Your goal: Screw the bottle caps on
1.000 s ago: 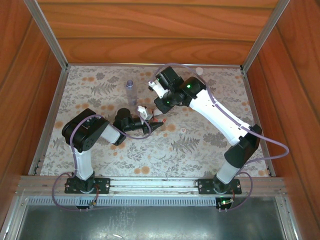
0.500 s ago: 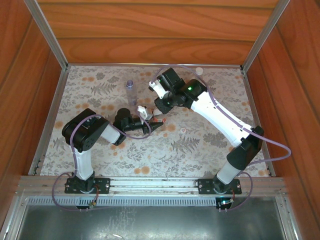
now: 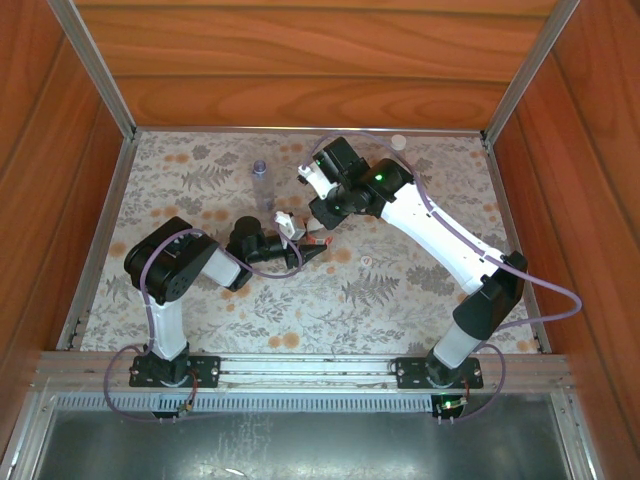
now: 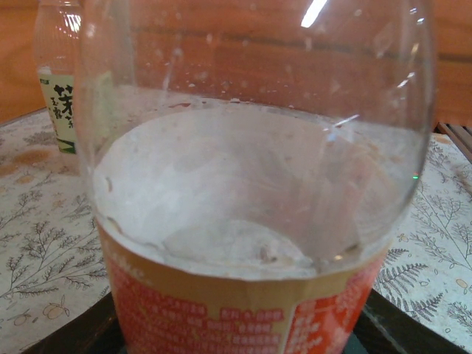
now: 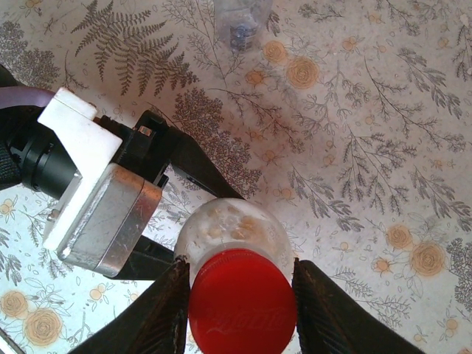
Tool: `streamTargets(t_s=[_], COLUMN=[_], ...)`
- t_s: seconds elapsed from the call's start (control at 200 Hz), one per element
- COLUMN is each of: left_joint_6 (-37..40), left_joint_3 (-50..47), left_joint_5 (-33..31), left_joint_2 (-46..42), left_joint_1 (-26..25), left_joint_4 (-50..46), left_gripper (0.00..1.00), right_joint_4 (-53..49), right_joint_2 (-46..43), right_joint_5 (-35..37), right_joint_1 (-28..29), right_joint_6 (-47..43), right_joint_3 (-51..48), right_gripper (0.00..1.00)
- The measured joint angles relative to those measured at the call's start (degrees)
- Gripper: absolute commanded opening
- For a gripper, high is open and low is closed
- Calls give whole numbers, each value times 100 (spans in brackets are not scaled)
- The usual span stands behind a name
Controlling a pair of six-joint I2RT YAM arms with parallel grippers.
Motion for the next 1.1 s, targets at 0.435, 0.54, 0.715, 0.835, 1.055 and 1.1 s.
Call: streamTargets(t_s=[0.435,0.54,0.715,0.835,1.055,1.1], left_joint_6=[-2,-2,-2,-2,-2,-2], left_joint_3=[2,2,2,2,2,2], left_joint_5=[-2,-2,-2,-2,0,0], left_joint_2=[7,11,22,33,35,35], left_joint_1=[0,0,0,0,4,4], left_joint_4=[2,7,20,35,33,33], left_gripper=[56,56,56,56,56,56], right_joint_4=[-46,-48,-33,44,319,337], right_joint_2=[0,0,-74,-289,-649,-647], right_joint_5=[31,26,-24,-111,-175,-181], right_joint_1=[7,7,7,4,-20,-52], right_joint_6=[-63,-72,-52,37,310,372], right_joint_3=[0,0,-9,-22,-22,-20], right_gripper=[65,72,79,78,64,58])
